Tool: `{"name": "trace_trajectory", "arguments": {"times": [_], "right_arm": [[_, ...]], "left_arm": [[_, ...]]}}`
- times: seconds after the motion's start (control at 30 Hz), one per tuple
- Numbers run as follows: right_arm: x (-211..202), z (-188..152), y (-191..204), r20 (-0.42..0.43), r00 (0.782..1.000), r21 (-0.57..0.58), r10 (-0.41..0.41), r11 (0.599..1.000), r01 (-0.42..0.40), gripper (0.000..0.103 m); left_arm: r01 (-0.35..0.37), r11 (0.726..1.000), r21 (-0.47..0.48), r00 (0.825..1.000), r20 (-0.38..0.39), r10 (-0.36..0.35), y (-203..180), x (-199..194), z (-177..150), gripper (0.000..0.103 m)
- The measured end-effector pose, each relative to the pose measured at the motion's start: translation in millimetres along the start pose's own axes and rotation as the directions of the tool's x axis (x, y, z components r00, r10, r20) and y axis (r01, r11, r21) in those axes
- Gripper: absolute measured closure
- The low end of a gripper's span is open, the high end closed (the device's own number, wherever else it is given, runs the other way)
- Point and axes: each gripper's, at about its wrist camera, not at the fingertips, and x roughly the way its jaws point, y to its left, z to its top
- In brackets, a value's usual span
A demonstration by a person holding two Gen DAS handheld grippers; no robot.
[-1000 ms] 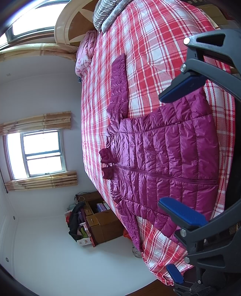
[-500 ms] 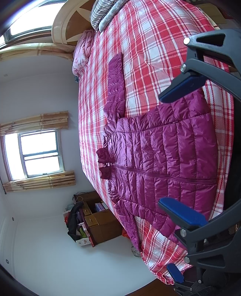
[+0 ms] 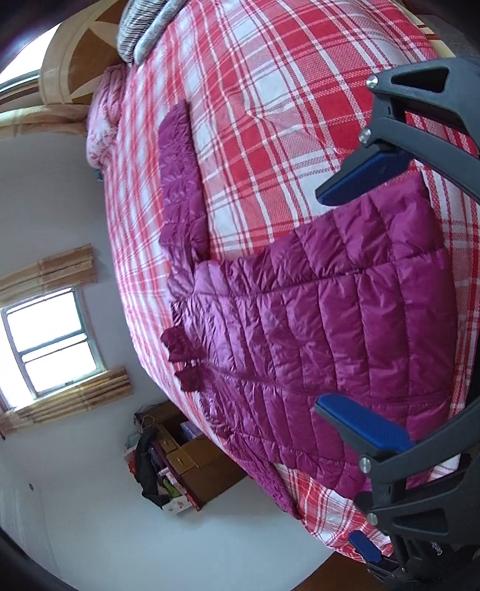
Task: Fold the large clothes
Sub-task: 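Grasp the cuff of a jacket sleeve with the right tool and lift it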
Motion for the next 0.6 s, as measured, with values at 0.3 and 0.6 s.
{"name": "trace_trajectory", "arguments": {"times": [0.3,0.6], "right_arm": [[45,82,-135,0.06,0.996,0.3,-0.068,0.953,0.047,0.0],[108,152,-284,0.042,0.962,0.62,-0.271,0.762,0.188,0.011]], "left_arm": [[0.039,0.991,-0.125,0.999,-0.025,-0.042,44,95,59,0.001],[-0.104,0.973,-0.206,0.994,0.017,0.11,114,170,87,0.001]]}}
